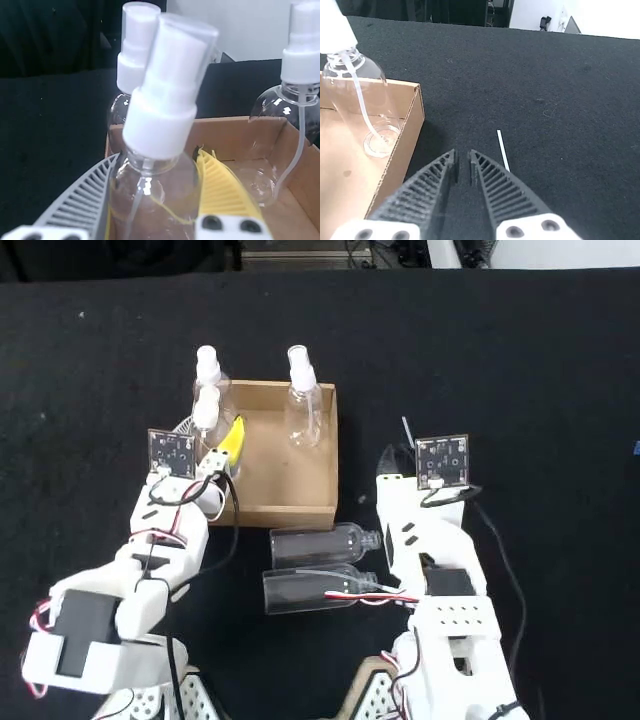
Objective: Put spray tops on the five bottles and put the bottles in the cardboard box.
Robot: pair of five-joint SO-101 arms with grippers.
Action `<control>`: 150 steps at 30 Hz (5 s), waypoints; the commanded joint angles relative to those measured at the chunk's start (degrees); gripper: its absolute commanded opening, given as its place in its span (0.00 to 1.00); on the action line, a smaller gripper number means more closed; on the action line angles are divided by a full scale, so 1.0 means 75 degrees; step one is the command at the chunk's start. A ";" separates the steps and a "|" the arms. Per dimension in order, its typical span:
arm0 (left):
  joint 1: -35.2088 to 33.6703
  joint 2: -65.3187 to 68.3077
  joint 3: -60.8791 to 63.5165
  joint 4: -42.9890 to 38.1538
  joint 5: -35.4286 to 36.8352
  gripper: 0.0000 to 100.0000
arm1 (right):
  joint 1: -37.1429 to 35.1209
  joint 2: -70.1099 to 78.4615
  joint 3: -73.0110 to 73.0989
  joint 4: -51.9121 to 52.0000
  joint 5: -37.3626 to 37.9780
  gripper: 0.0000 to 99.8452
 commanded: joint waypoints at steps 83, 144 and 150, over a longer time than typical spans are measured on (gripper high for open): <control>-0.0322 -0.6986 -0.2878 1.3749 0.2590 0.10 | 0.0047 0.0041 -0.0522 -0.0188 0.0047 0.03; 0.0791 -0.4232 -0.1307 0.9682 0.0234 0.04 | 0.0047 0.0041 -0.0498 -0.0199 0.0047 0.03; 0.0779 -0.3681 -0.1389 0.9225 0.0234 0.04 | 0.0047 0.0041 -0.0498 -0.0199 0.0047 0.03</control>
